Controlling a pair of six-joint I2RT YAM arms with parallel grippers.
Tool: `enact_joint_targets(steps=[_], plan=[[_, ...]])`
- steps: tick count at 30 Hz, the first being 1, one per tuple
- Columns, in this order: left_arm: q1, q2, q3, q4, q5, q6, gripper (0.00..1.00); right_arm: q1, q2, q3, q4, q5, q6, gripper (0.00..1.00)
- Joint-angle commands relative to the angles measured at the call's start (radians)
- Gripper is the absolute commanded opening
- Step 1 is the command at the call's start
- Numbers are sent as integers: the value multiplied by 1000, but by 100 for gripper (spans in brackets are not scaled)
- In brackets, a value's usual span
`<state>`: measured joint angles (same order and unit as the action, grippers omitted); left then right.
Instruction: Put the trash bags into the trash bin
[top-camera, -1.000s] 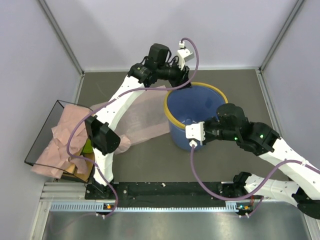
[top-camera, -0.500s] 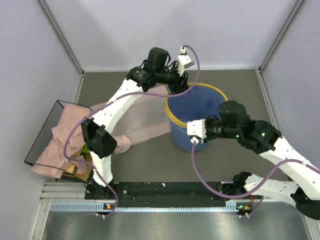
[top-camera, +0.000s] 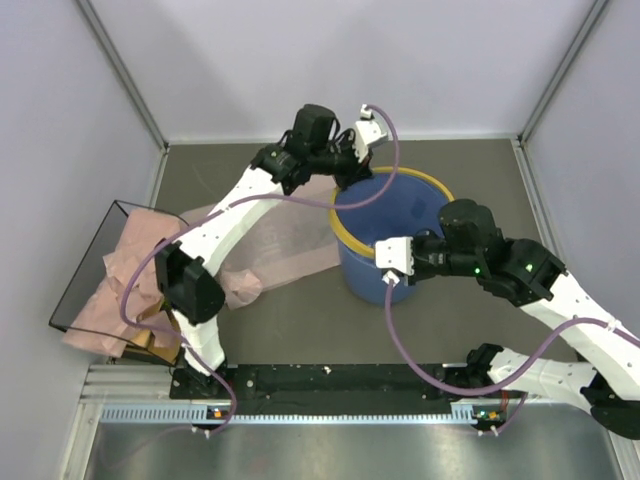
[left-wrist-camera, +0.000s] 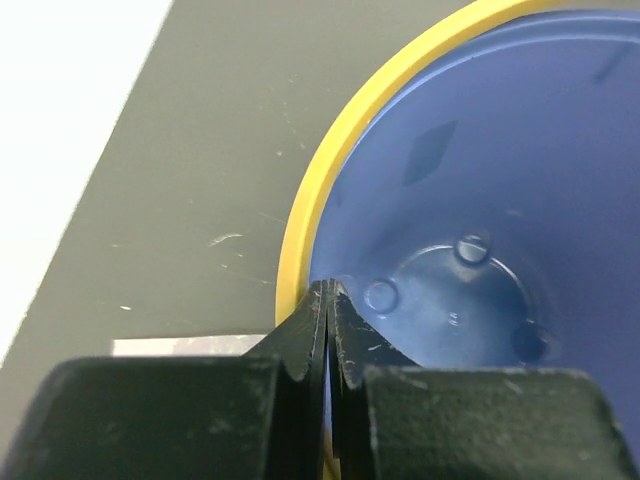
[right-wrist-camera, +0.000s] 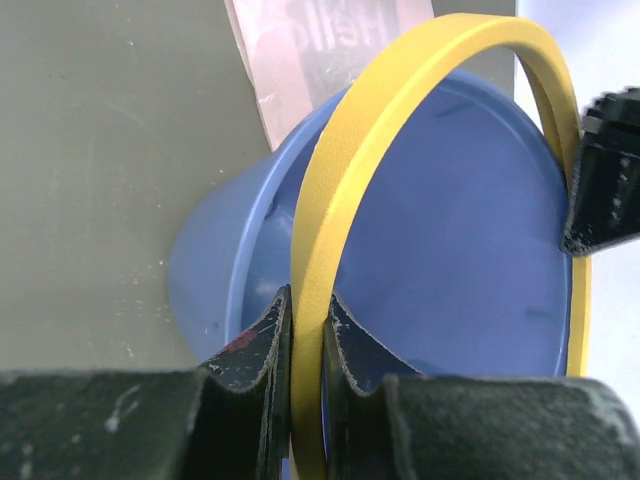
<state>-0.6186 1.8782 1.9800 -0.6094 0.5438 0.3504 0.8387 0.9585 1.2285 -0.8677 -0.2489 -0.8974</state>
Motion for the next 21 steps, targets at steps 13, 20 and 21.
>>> enact_joint_targets(steps=[13,20,21], plan=[[-63,-266,-319,315,-223,190,0,-15,-10,109,-68,-50,66,32],[-12,-211,-180,191,-81,-18,29,-13,-20,94,-82,-58,43,4],[8,-209,-165,177,-62,-49,42,-15,-18,94,-91,-70,46,10]])
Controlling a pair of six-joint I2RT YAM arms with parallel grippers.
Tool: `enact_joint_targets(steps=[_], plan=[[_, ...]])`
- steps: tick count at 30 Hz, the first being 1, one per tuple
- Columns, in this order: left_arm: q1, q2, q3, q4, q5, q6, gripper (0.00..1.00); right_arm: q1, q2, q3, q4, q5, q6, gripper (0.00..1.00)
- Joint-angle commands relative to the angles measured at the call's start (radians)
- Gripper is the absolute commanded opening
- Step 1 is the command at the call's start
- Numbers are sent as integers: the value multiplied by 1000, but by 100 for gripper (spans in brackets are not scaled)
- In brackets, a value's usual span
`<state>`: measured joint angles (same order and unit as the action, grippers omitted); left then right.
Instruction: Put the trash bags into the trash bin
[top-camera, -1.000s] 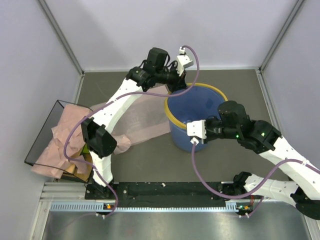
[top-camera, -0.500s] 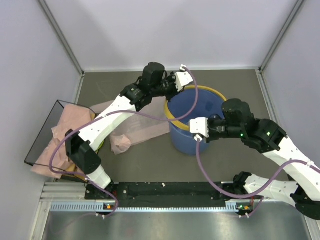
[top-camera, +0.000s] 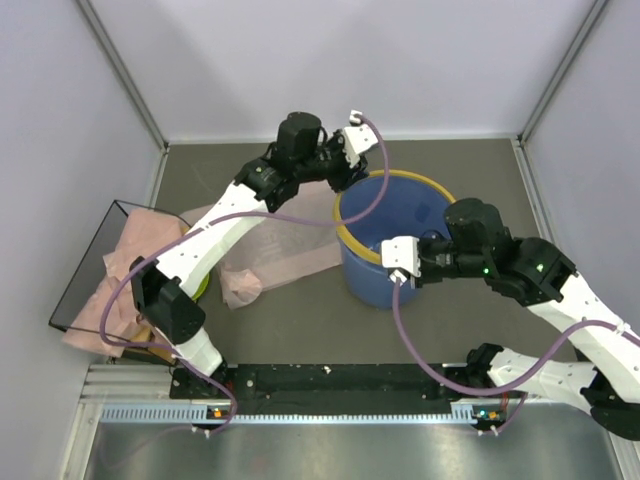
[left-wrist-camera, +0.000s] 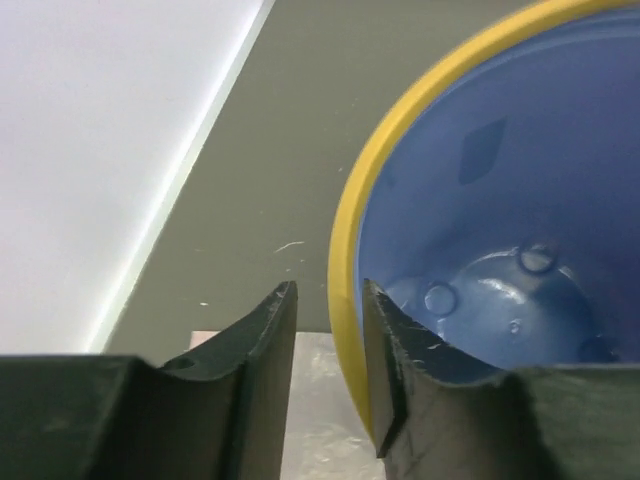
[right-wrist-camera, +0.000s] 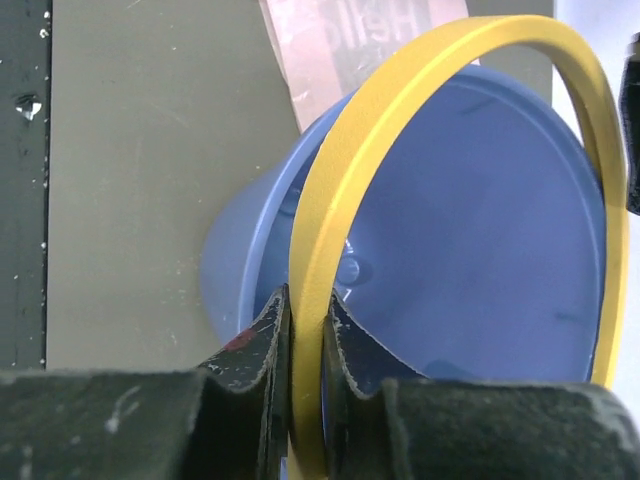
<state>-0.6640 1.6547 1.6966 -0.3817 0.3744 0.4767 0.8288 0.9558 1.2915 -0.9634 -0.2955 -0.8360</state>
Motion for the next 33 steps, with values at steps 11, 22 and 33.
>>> enact_joint_targets(steps=[11,22,33], plan=[[90,-33,143,-236,72,-308,53,-19,21,196,-34,10,196,79],[89,-82,150,-351,-63,-352,61,-141,34,219,-61,235,483,79],[81,-137,129,-438,-97,-440,73,-485,228,388,-222,222,824,55]])
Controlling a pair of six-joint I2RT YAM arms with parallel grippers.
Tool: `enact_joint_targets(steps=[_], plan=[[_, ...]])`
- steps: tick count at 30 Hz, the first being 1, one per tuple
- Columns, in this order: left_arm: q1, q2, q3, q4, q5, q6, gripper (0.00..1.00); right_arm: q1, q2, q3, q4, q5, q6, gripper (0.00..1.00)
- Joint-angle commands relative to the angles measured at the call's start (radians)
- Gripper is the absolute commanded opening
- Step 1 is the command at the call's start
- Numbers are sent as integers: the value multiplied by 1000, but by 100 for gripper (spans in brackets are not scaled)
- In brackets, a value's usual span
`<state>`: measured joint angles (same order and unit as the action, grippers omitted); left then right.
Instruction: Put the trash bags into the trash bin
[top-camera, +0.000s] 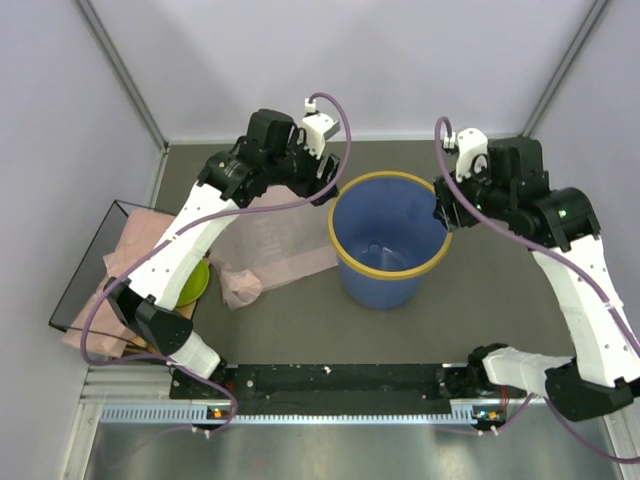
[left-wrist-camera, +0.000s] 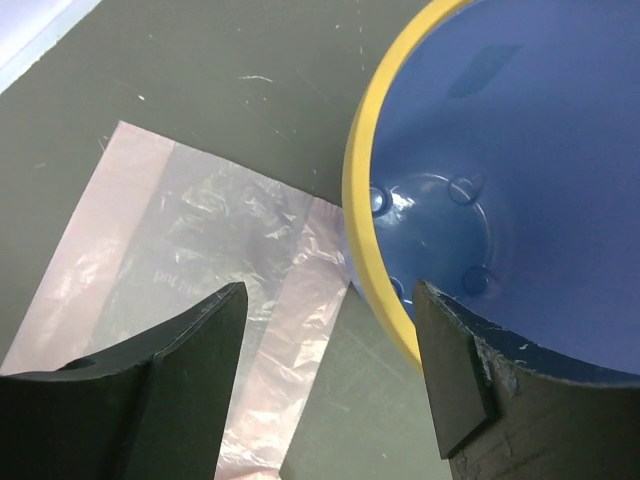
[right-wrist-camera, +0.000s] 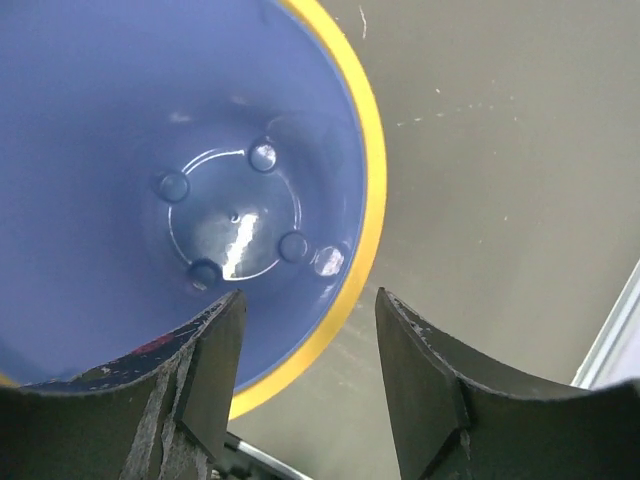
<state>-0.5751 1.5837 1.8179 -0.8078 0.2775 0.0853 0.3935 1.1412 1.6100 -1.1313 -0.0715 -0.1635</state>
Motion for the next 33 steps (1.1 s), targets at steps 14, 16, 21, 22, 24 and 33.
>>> enact_joint_targets(steps=[14,16,21,22,24,33], plan=[[-58,-41,-32,-71,-16,-82,61,-76,100,21,-62,19,156,42],[-63,-37,-29,-71,-40,-82,61,-76,109,18,-58,32,183,42],[-77,-27,-20,-70,-109,-111,60,-77,124,11,-53,45,188,41],[-80,-27,-22,-70,-121,-111,60,-77,126,7,-51,52,190,41],[-85,-19,-16,-79,-121,-107,59,-77,130,10,-48,52,188,41],[-95,15,18,-90,-101,-111,39,-77,141,10,-45,52,190,31]])
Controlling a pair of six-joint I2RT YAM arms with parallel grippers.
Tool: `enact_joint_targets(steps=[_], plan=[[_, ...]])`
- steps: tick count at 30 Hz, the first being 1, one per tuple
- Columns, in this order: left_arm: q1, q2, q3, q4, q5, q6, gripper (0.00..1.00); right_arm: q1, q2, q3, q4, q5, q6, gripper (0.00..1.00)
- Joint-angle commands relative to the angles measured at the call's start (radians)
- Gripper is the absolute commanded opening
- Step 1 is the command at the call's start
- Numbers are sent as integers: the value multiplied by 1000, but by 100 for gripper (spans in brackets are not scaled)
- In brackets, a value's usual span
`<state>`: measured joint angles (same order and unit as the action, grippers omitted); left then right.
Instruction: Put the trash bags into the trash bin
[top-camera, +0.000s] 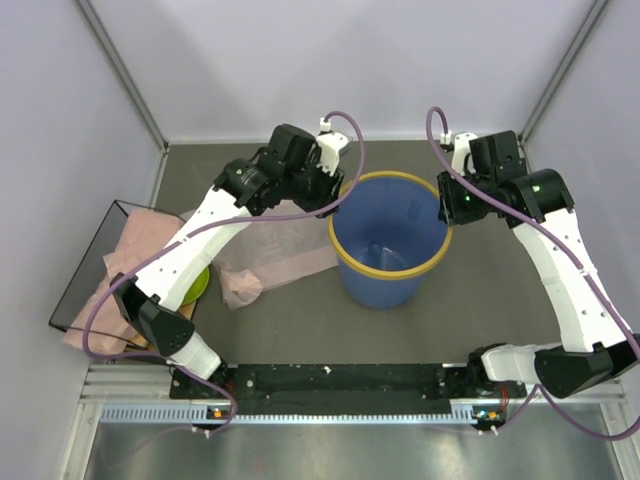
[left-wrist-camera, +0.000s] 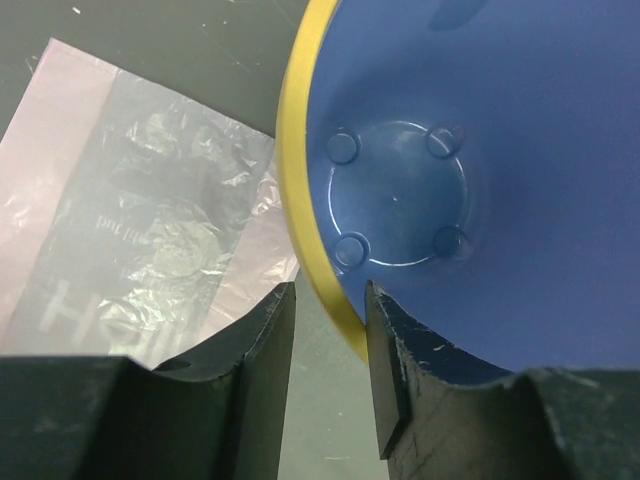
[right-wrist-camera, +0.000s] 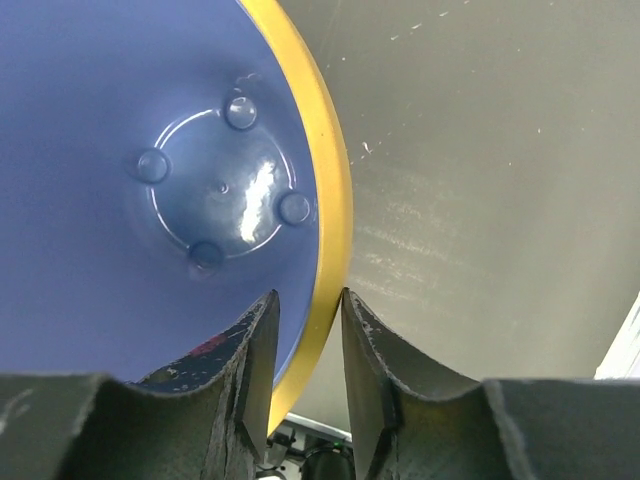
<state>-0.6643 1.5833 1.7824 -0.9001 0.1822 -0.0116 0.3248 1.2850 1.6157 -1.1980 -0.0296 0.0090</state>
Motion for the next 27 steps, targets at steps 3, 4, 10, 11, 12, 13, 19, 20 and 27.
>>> enact_joint_targets(steps=[3,4,10,11,12,13,19,20,27], plan=[[-8,23,71,-2,-4,-18,32,-9,-1,12,21,2,19,20],[-8,23,75,-3,-4,-18,29,-9,-3,13,21,2,17,18],[-14,15,101,-19,-12,-5,5,-9,-1,55,17,-13,25,2],[-14,15,109,-25,-12,-1,3,-9,-1,62,15,-16,25,0],[-14,18,130,-37,-15,2,0,-10,-1,76,11,-21,25,0],[-14,24,146,-46,-13,4,0,-9,0,82,5,-35,26,0],[-14,49,250,-124,14,33,0,-9,2,118,-26,-53,20,0],[-14,53,264,-138,17,36,0,-9,5,127,-32,-56,16,0],[-14,73,275,-223,131,48,0,-7,17,188,-113,-85,-39,0]])
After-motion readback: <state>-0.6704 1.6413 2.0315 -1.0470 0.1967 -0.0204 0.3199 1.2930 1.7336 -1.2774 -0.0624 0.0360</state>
